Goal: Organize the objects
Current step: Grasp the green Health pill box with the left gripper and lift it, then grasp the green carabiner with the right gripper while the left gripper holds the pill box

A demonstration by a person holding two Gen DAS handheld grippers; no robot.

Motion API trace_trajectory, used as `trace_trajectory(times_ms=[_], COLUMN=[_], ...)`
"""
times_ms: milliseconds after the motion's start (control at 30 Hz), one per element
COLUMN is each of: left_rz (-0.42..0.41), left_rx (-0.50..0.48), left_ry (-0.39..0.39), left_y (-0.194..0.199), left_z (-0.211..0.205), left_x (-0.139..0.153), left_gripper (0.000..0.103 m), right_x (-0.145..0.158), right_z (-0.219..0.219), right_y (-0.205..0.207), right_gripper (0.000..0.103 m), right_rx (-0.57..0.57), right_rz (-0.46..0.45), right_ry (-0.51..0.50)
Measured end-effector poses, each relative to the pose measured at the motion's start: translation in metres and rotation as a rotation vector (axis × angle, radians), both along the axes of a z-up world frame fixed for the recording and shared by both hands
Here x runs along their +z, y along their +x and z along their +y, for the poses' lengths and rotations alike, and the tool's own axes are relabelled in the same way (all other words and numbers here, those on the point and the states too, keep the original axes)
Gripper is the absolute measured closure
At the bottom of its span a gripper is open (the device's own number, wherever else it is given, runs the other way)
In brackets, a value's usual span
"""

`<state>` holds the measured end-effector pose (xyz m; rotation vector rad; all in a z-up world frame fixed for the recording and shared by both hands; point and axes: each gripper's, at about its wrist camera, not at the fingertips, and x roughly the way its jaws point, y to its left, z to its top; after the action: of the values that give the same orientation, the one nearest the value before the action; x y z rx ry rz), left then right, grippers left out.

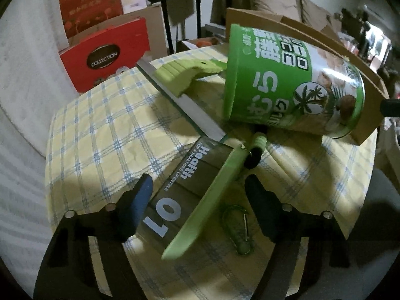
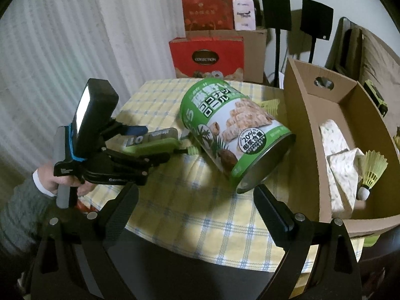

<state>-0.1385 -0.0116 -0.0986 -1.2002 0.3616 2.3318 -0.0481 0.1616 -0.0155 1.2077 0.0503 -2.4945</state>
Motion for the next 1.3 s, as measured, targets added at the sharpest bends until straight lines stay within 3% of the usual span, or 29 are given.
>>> trace_trajectory(times_ms=[167, 267, 533, 833, 900, 1133, 1300], left_rz=[-0.018, -0.052, -0.019, 0.036, 0.058, 0.117, 0.126], left_rx=[-0.004, -0.050, -0.068, 0.131, 0.188, 0.272, 0.321], left_ry=[0.071, 0.160, 0.199, 0.400, 0.404, 0.407, 0.378], left_y=[-0.003, 0.000, 0.016, 0.022, 0.027, 0.048, 0.059], left_z=[-0.011, -0.022, -0.035, -0.084, -0.089, -0.095, -0.092], left_x=[0.003, 0.007, 0.014, 0.045, 0.055, 0.084, 0.094], left_gripper=[0.051, 0.062, 0.063, 0.063, 0.063, 0.063, 0.063], right_x=[-0.003, -0.004, -0.007, -0.007, -0.009, -0.018, -0.035], right_z=[0.000, -0.001, -0.002, -0.006, -0.009, -0.038, -0.059], right_y=[-0.002, -0.003, -0.006, -0.007, -0.011, -0.029, -0.046], right_gripper=[0.009, 0.009, 0.009, 0.012, 0.020, 0.025, 0.035], right_rx=[-0.001, 0.001, -0.001, 0.010, 0.018, 0.065, 0.075], right_rz=[-0.010, -0.012, -0.025, -0.023, -0.041, -0.084, -0.144], right_ry=[-0.001, 0.000, -0.010, -0.006, -0.009, -0.010, -0.013])
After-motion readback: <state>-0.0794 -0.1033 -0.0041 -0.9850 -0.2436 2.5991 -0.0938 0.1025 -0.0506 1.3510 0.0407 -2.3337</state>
